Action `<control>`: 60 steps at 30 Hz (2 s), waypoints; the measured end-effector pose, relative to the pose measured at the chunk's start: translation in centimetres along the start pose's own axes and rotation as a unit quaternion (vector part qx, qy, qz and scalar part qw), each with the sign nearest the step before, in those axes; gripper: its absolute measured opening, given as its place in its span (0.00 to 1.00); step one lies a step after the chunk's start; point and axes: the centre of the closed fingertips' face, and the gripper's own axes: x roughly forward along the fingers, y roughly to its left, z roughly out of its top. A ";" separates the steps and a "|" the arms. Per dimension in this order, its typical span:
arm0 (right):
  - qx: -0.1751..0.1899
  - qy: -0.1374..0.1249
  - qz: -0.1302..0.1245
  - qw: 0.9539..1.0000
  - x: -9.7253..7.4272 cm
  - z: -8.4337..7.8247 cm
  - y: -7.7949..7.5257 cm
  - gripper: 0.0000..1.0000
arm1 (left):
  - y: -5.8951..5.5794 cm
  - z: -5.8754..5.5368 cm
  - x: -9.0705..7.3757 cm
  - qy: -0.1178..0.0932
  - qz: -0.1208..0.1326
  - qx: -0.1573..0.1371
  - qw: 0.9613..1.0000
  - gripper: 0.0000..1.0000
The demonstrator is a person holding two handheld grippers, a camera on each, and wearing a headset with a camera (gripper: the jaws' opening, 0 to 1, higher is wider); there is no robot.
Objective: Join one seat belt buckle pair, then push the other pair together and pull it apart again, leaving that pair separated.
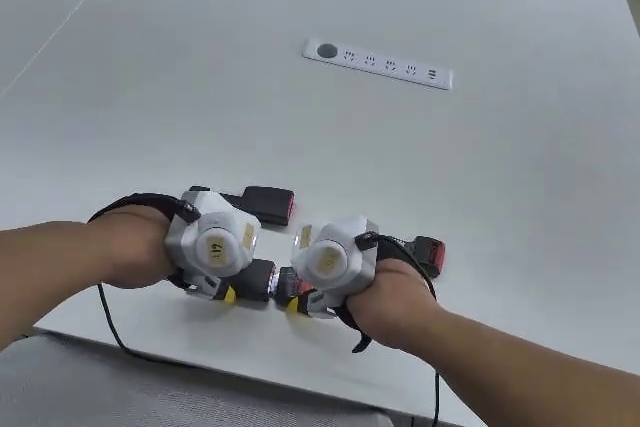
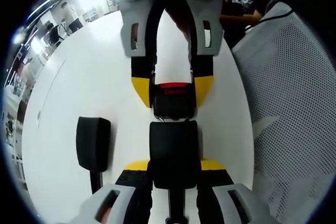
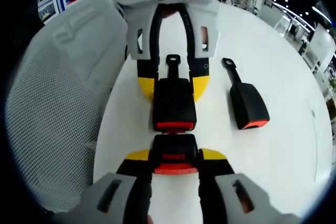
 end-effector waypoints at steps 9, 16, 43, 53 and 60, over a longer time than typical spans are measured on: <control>-0.001 0.001 -0.001 1.000 -0.1 -0.4 -0.1 0.33 | -0.1 0.0 0.1 0.003 0.002 -0.006 1.000 0.33; -0.005 -0.002 0.003 1.000 -0.2 -0.7 -0.1 0.33 | 0.1 0.0 0.0 -0.006 -0.002 -0.010 1.000 0.33; 0.008 0.006 0.003 1.000 -0.3 -1.1 -0.2 0.35 | 0.1 -0.1 0.1 0.026 -0.001 -0.019 0.999 0.34; 0.042 -0.004 0.002 0.999 -1.1 -0.7 -0.3 0.36 | 0.2 -0.3 -0.6 0.034 0.019 -0.029 0.999 0.33; 0.062 -0.040 -0.015 0.997 -4.4 -0.9 -1.5 0.36 | 2.2 1.1 -4.2 0.000 0.059 -0.016 0.998 0.30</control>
